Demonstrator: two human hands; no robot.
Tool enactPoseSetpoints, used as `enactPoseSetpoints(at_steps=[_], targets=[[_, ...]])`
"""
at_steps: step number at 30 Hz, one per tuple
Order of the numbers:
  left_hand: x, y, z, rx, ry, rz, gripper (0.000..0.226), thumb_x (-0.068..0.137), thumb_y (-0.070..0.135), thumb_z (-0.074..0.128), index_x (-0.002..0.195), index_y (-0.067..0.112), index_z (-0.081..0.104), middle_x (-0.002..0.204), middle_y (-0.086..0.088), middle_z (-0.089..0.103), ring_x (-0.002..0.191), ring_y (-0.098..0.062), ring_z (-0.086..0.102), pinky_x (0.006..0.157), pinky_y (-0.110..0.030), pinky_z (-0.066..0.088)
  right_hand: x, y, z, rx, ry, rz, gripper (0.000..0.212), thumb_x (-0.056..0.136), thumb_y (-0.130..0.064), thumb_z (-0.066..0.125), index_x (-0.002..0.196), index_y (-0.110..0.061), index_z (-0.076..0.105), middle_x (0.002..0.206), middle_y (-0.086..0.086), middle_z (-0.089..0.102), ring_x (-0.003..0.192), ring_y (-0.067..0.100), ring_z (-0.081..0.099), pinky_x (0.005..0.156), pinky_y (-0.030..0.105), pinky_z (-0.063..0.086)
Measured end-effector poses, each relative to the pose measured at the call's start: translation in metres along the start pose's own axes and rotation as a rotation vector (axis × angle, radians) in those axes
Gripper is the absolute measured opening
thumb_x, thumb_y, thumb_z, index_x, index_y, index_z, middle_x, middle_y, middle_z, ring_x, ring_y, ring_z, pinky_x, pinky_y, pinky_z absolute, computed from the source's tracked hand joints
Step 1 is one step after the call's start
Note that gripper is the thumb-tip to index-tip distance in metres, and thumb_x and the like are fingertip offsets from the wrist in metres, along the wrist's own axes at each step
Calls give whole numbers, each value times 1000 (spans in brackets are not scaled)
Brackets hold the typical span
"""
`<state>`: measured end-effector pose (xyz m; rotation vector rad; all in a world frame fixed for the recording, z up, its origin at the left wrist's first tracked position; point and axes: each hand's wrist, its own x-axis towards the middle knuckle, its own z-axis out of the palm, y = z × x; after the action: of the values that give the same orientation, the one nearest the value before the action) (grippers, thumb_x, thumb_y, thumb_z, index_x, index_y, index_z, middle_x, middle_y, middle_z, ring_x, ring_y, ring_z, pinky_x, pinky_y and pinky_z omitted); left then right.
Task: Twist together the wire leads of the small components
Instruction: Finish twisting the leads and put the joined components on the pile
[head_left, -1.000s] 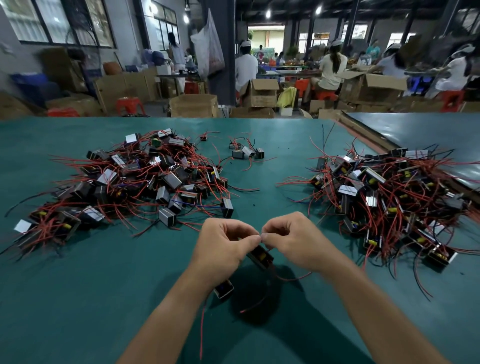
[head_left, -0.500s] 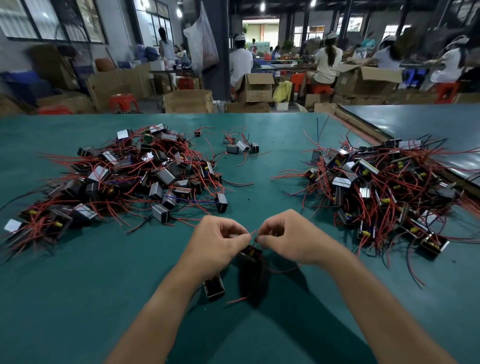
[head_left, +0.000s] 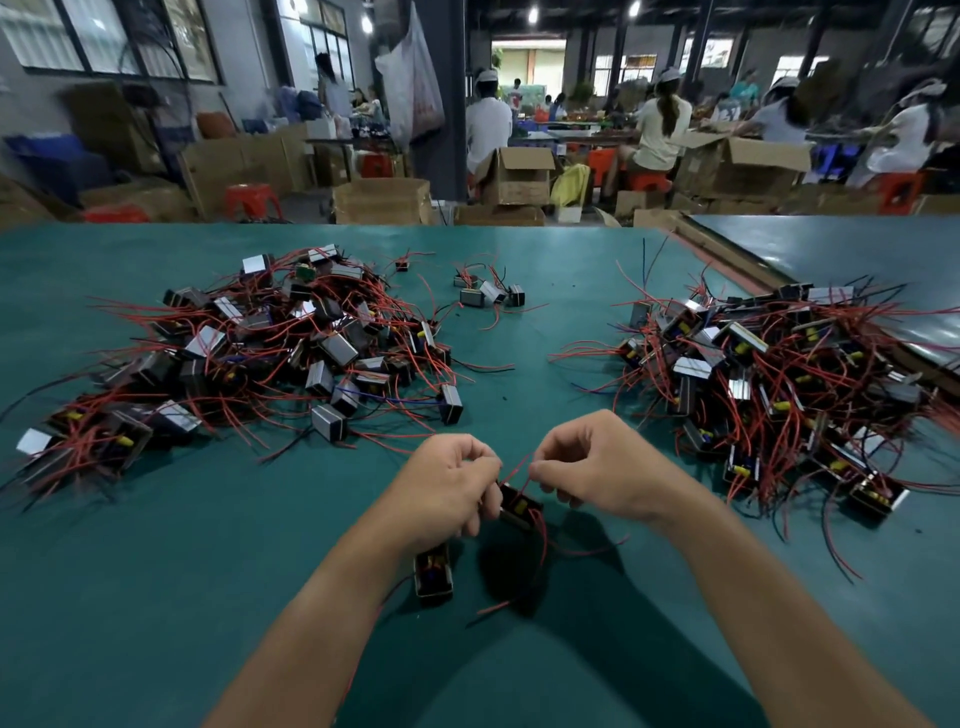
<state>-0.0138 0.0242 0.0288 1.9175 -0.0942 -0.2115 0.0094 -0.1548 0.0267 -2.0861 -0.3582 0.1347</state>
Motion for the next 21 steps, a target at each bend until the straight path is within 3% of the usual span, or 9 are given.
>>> enactPoseSetpoints(at_steps=[5, 10, 12, 14, 17, 19, 21], targets=[[-5, 6, -4, -86, -24, -45, 21, 99, 4, 41, 80, 8, 51, 54, -3, 60, 38, -14, 44, 37, -21, 29, 0, 6, -5, -280, -33, 25, 21, 81, -17, 74, 62, -21, 67, 54, -11, 63, 47, -1, 49, 54, 20, 44], [-7, 13, -9, -341, 52, -52, 14, 102, 3, 38, 103, 6, 51, 71, -9, 70, 54, -18, 56, 48, -24, 45, 2, 7, -5, -381, 141, 32, 23, 82, -24, 73, 61, -27, 64, 61, -11, 66, 61, 5, 60, 64, 26, 50], [-4, 10, -11, -246, 140, -17, 23, 97, -7, 39, 107, 6, 55, 87, -11, 72, 69, -20, 58, 58, -29, 50, 3, 8, -7, -407, 206, 42, 21, 82, -24, 73, 63, -26, 65, 65, -10, 67, 68, 11, 63, 69, 27, 51], [-2, 4, -16, 25, 212, 69, 42, 86, -18, 38, 97, 13, 65, 96, -4, 70, 78, -20, 57, 68, -29, 49, 4, 10, -10, -414, 251, 61, 22, 83, -25, 73, 63, -26, 64, 65, -13, 65, 68, 11, 62, 68, 27, 50], [-5, 0, -23, 192, 58, 229, 62, 66, -26, 38, 83, 24, 70, 88, 4, 72, 83, -21, 60, 66, -21, 48, 5, 15, -12, -398, 298, 97, 27, 85, -26, 72, 61, -28, 61, 63, -13, 63, 66, 7, 60, 67, 25, 45], [-12, 2, -24, 271, -126, 312, 60, 64, -20, 49, 87, 31, 72, 90, 7, 74, 89, -19, 62, 66, -26, 50, 5, 17, -13, -378, 321, 105, 29, 85, -26, 73, 59, -29, 60, 62, -14, 61, 64, 5, 57, 66, 24, 42], [-18, 2, -21, 348, -269, 329, 49, 63, -5, 67, 93, 34, 74, 98, 11, 71, 96, -5, 62, 76, -30, 54, 6, 18, -13, -361, 335, 107, 30, 84, -25, 73, 58, -30, 60, 60, -14, 60, 62, 3, 56, 65, 22, 41]])
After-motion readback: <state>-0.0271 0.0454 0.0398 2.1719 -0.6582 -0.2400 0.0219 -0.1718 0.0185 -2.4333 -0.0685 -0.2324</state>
